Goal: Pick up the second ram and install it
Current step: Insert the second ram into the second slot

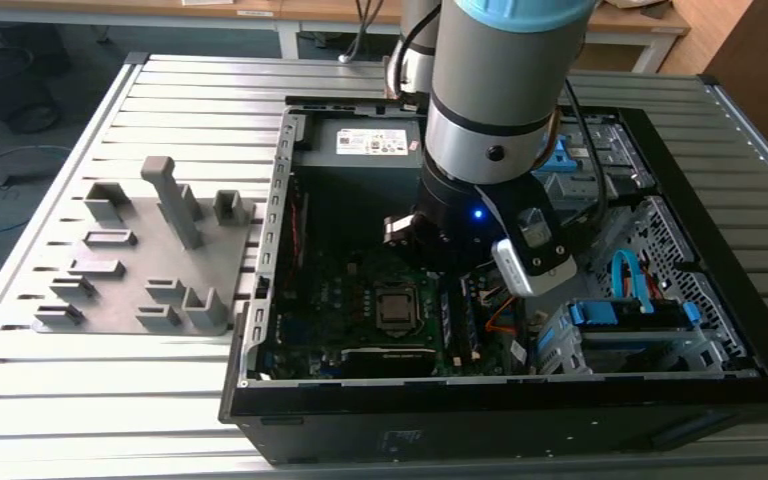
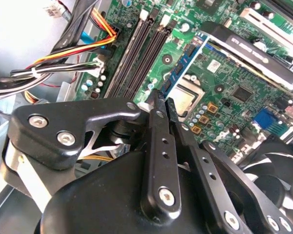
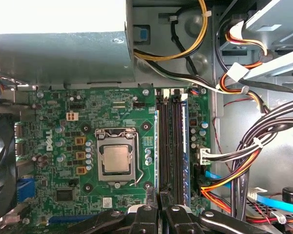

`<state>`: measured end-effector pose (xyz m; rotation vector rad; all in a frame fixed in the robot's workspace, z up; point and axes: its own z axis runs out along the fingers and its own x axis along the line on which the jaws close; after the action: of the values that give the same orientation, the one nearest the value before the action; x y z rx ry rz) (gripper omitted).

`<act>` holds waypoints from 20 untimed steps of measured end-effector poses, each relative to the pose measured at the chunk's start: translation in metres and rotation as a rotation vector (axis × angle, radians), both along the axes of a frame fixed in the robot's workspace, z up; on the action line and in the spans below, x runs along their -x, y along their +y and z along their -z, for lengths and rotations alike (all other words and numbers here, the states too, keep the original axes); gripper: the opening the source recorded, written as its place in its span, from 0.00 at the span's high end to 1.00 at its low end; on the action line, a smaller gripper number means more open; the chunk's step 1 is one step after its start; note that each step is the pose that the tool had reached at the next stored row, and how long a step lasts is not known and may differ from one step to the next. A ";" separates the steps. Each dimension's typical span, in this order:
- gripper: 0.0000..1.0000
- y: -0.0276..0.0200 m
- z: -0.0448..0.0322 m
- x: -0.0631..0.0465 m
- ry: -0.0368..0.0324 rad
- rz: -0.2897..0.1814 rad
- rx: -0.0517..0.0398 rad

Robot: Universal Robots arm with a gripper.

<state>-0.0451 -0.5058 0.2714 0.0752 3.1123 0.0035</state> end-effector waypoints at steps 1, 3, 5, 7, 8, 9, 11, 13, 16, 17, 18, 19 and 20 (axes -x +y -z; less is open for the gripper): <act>0.86 0.0000 0.0007 0.000 0.0000 0.000 -0.0001; 0.86 0.0000 0.0018 0.000 0.0000 0.000 0.0000; 0.86 0.0000 0.0028 0.000 0.0000 0.000 0.0000; 0.86 0.0000 0.0038 0.000 0.0000 0.000 0.0000; 0.86 0.0000 0.0042 0.000 0.0000 0.000 0.0000; 0.86 0.0000 0.0047 0.000 -0.0001 0.000 0.0000; 0.86 0.0000 0.0056 0.000 -0.0001 0.000 0.0000; 0.86 0.0000 0.0066 0.000 0.0000 0.000 0.0000; 0.86 0.0000 0.0080 0.000 0.0000 0.000 0.0000; 0.86 0.0000 0.0084 0.000 0.0000 0.000 0.0000; 0.86 0.0000 0.0089 0.000 0.0000 0.000 0.0000; 0.86 0.0000 0.0092 0.000 0.0000 0.000 0.0001; 0.86 0.0000 0.0096 0.000 0.0000 0.000 0.0000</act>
<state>-0.0451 -0.5058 0.2618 0.0752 3.1123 0.0035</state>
